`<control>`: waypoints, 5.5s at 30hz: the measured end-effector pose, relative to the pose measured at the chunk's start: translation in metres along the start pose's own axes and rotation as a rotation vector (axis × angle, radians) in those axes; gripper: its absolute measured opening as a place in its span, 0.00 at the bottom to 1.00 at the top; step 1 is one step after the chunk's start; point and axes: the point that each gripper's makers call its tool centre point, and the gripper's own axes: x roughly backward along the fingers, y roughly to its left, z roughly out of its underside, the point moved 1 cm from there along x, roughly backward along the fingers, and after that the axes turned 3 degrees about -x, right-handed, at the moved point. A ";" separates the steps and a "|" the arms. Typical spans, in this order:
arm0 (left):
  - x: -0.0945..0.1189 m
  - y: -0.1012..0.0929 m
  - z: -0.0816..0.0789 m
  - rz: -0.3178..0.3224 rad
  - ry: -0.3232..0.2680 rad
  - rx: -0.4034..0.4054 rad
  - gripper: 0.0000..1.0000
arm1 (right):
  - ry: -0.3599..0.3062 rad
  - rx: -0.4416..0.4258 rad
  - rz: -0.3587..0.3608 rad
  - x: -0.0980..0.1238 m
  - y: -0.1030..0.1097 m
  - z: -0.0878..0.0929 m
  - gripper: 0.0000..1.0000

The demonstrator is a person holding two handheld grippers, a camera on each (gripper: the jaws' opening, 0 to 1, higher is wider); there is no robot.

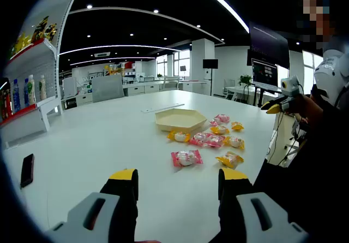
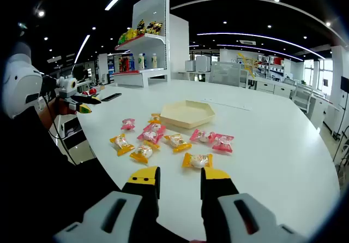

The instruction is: Pick up the marshmallows scattered on the table and place them into the bowl on the table

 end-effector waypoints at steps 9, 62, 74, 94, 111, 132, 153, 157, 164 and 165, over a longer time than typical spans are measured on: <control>0.001 -0.001 0.001 -0.001 -0.001 0.001 0.59 | 0.000 0.003 -0.004 0.000 0.002 0.000 0.31; -0.003 -0.009 0.003 0.037 0.005 -0.002 0.58 | 0.022 0.033 0.071 -0.015 -0.020 -0.003 0.31; -0.005 -0.010 0.008 0.052 0.005 0.008 0.58 | 0.010 0.009 0.079 -0.023 -0.025 -0.010 0.31; -0.006 -0.011 0.008 0.061 0.000 0.008 0.58 | -0.006 0.017 0.077 -0.030 -0.030 -0.021 0.31; -0.003 -0.010 0.007 0.055 -0.001 0.005 0.58 | -0.007 0.007 0.099 -0.034 -0.040 -0.025 0.31; -0.003 -0.012 0.006 0.064 0.002 0.001 0.57 | 0.017 0.018 0.104 -0.047 -0.050 -0.031 0.31; -0.002 -0.014 0.010 0.065 0.004 0.011 0.57 | 0.021 0.027 0.082 -0.066 -0.050 -0.036 0.31; -0.001 -0.015 0.011 0.065 0.005 0.013 0.57 | 0.023 0.028 0.082 -0.068 -0.051 -0.037 0.31; 0.000 -0.016 0.011 0.065 0.004 0.014 0.57 | 0.023 0.017 0.088 -0.072 -0.055 -0.036 0.31; 0.000 -0.016 0.011 0.065 0.005 0.014 0.57 | 0.023 0.015 0.089 -0.072 -0.055 -0.036 0.31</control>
